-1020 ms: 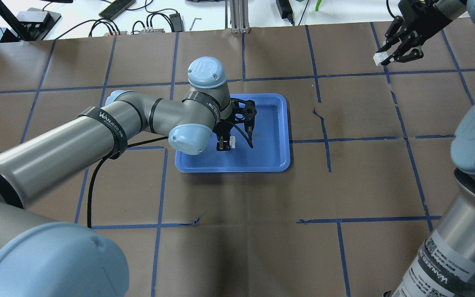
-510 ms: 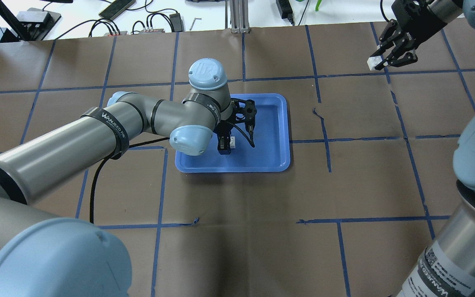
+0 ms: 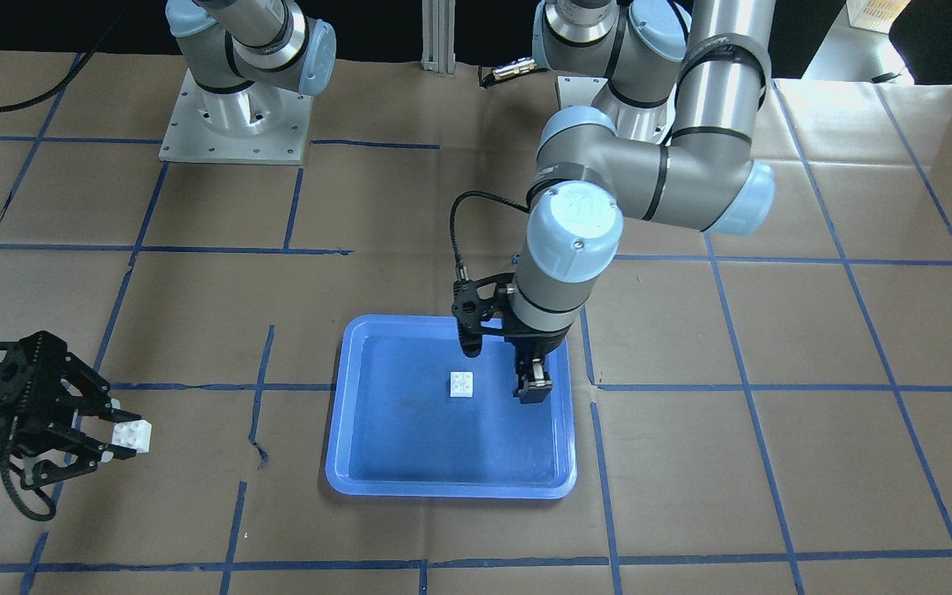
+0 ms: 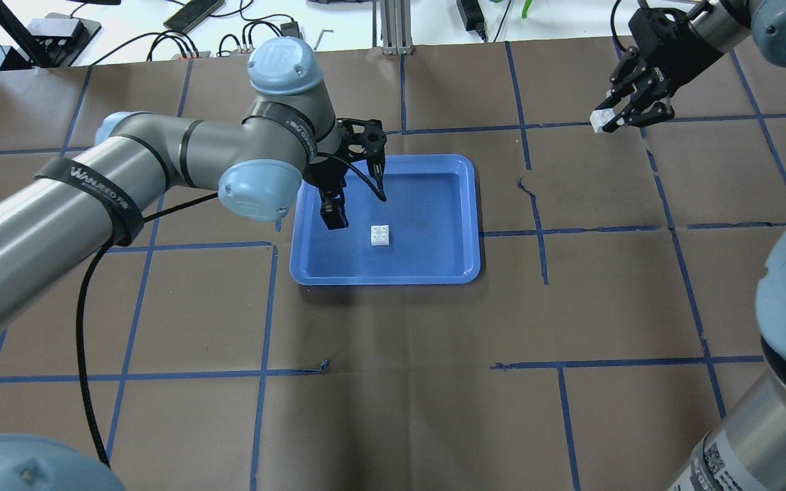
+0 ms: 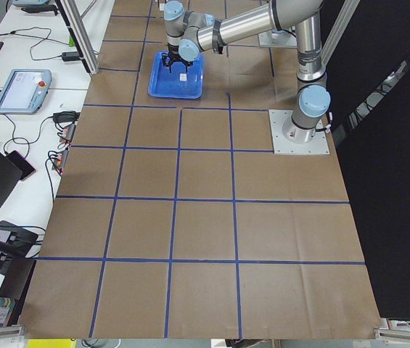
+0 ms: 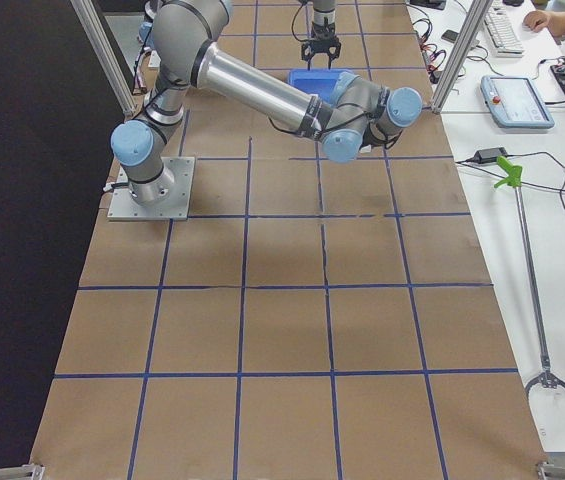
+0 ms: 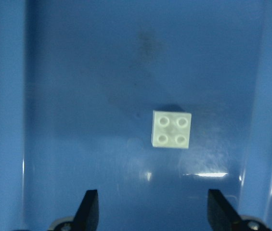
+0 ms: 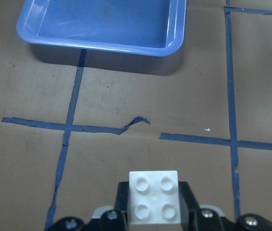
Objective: Assemble white blocks and place on blue tray
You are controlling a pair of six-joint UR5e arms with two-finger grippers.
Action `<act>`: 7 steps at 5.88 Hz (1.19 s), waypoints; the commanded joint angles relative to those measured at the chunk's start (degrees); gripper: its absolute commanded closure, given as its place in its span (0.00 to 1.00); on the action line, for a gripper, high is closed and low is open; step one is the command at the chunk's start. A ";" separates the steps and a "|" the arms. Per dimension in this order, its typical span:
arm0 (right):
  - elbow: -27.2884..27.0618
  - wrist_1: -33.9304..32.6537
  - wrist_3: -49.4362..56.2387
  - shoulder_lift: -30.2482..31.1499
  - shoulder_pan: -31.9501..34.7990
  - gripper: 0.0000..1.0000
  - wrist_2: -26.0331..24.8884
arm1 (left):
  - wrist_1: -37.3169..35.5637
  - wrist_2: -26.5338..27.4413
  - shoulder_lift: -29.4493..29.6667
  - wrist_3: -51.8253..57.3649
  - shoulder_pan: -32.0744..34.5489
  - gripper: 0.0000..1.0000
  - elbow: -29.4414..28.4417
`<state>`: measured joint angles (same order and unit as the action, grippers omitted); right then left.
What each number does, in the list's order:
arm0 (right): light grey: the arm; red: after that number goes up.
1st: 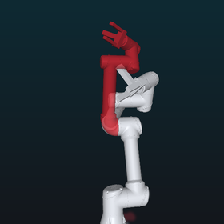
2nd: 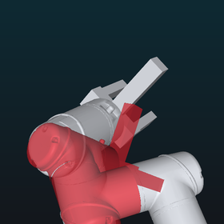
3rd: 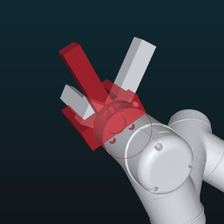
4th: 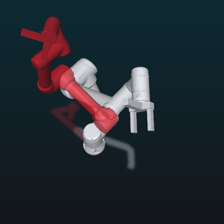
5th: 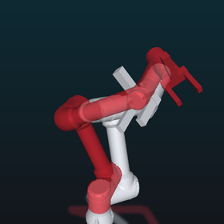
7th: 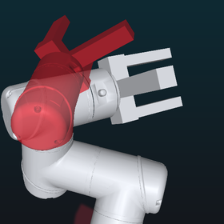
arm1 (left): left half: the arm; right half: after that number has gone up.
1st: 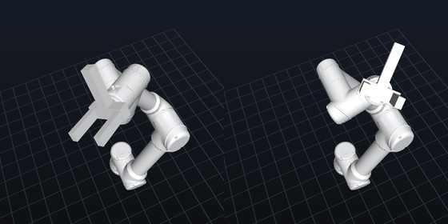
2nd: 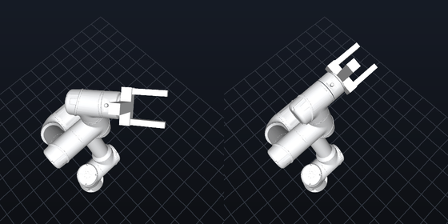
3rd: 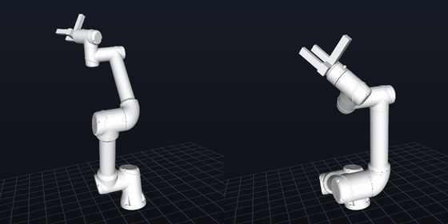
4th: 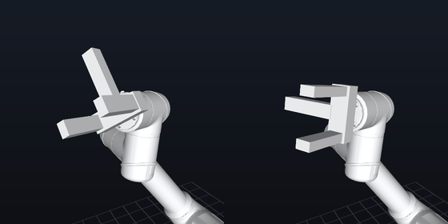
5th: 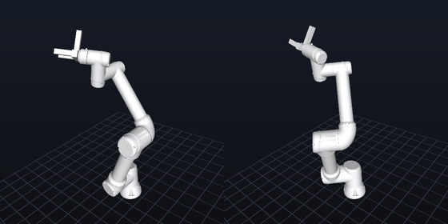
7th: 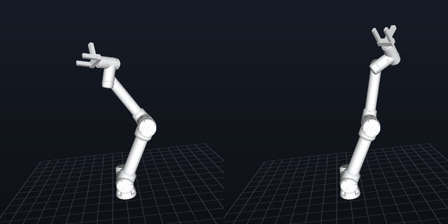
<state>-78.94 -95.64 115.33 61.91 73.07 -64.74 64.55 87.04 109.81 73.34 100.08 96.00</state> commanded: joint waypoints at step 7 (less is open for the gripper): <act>-19.30 -23.25 -25.29 8.31 22.62 0.60 1.28 | 22.21 2.08 -20.85 -38.70 -9.82 0.13 -2.22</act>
<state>-95.94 -115.13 93.47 70.11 93.12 -63.46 87.80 89.01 89.73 45.06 90.58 93.75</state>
